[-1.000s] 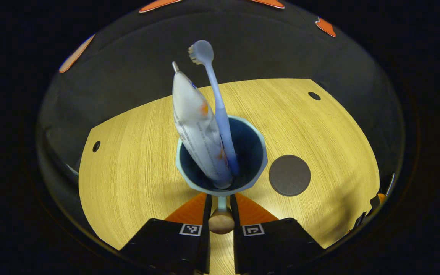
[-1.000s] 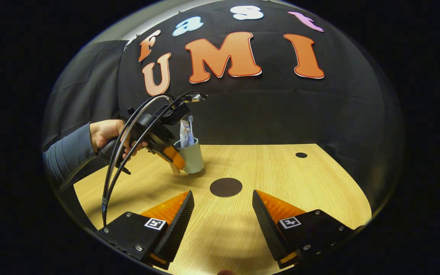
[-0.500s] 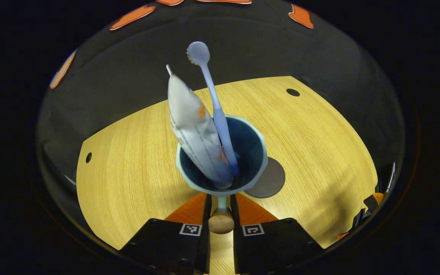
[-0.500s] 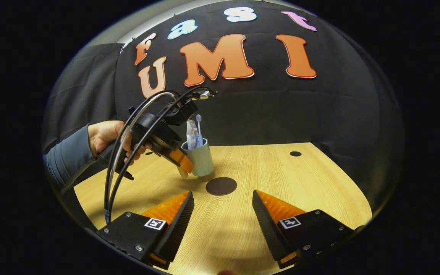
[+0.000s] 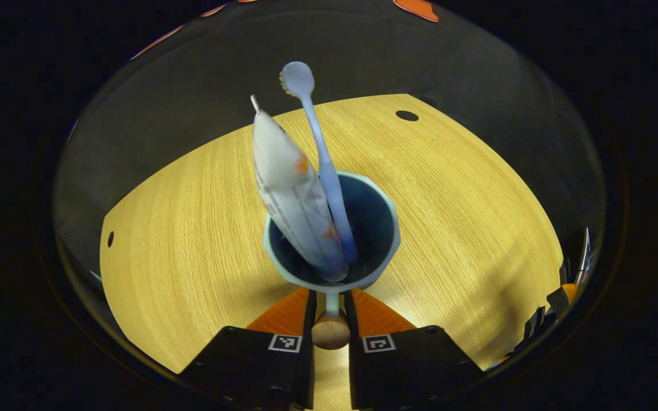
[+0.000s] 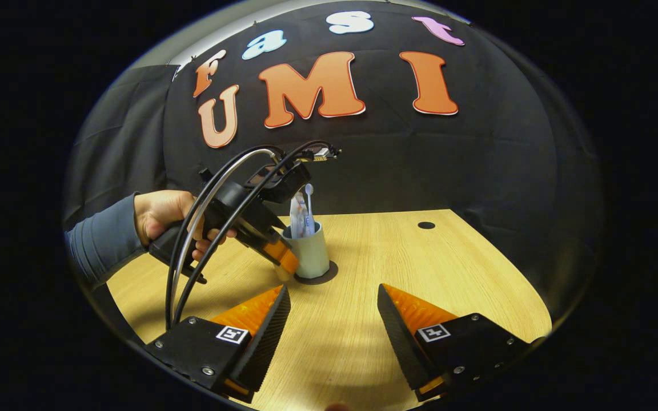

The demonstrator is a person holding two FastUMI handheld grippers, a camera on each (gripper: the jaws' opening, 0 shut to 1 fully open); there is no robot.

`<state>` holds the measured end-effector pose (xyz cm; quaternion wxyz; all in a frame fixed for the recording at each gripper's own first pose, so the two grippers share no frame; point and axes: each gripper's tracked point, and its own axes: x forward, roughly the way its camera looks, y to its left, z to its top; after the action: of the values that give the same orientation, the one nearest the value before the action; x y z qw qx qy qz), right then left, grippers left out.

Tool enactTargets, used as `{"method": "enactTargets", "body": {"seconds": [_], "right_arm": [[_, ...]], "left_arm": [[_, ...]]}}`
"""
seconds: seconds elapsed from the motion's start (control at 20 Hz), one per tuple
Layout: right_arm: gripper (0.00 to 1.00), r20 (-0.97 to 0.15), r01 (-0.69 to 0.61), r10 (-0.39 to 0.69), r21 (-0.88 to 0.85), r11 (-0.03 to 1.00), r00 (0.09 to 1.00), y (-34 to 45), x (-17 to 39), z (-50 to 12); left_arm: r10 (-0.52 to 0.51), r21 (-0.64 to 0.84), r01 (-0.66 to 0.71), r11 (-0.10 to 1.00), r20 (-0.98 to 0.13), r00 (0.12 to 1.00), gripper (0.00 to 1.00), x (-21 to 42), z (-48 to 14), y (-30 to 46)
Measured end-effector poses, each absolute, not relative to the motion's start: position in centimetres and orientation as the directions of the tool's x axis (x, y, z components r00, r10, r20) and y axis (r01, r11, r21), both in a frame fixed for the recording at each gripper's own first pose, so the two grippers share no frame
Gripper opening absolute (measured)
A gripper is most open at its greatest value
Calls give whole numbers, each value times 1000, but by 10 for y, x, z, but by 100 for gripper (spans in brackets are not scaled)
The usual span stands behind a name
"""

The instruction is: Put the toothbrush and toothpaste on the desktop into the cup, then pick up the cup and place it on the coaster on the desktop.

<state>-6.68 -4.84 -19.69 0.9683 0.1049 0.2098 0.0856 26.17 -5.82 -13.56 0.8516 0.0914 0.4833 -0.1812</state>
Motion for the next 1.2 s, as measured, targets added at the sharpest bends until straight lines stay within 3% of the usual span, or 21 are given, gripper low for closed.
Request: {"method": "enactTargets", "body": {"seconds": [0.3, 0.35, 0.45, 0.5, 0.55, 0.65, 1.2], "right_arm": [[92, -389, -102, 191, 237, 966, 901, -53, -62, -196], [92, -392, -97, 181, 225, 970, 902, -53, -61, -196], [92, -380, -80, 147, 188, 979, 913, -59, -57, -190], [92, -373, -81, 145, 182, 980, 917, -58, -54, -183], [92, -359, -83, 144, 180, 980, 922, -56, -51, -173], [92, -326, -91, 141, 164, 982, 935, -50, -44, -154], [92, -136, -99, 116, 120, 988, 984, -2, 7, -55]], "left_arm": [[-239, -34, 402, 915, -848, 473, 30, 251, -132, -58], [-245, -36, 404, 914, -842, 480, 48, 249, -128, -56], [-265, -40, 416, 909, -823, 502, 72, 241, -120, -52], [-260, -20, 415, 909, -808, 529, 74, 241, -112, -43], [-254, -1, 413, 911, -788, 560, 88, 245, -109, -33], [-266, 9, 410, 912, -748, 608, 100, 241, -94, -25], [-119, 86, 173, 981, -441, 890, 99, 248, 4, 64]]}}
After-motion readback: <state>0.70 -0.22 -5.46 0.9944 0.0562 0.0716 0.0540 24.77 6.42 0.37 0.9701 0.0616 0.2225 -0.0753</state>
